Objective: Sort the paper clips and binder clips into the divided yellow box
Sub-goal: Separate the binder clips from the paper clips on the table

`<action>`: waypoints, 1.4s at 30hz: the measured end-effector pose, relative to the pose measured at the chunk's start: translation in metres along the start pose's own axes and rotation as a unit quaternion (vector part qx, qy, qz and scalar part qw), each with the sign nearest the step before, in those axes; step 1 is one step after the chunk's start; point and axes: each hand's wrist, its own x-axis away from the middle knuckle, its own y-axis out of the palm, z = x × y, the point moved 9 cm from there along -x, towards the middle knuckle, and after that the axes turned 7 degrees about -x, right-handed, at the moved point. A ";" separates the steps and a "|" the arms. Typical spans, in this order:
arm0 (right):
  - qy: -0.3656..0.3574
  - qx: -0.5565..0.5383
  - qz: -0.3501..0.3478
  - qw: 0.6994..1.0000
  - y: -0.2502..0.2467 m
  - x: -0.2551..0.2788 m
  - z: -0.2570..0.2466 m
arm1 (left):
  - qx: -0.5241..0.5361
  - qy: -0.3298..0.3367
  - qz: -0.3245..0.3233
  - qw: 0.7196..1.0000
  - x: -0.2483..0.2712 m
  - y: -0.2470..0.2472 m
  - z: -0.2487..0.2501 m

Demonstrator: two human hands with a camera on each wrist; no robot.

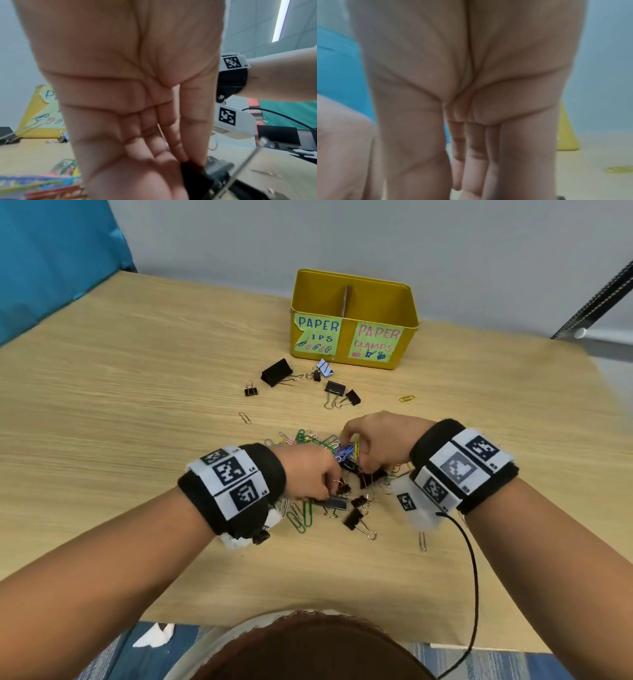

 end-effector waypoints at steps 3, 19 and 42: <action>-0.022 -0.080 0.011 0.996 -0.018 0.006 0.003 | 0.099 -0.017 -0.011 0.995 0.001 -0.007 -0.016; 0.005 -0.343 0.307 0.887 -0.089 -0.032 0.042 | 0.176 -0.212 0.402 0.873 0.015 -0.114 -0.127; 0.036 -0.104 0.015 0.994 -0.029 -0.009 0.011 | 0.087 -0.036 0.125 0.988 -0.012 -0.055 -0.032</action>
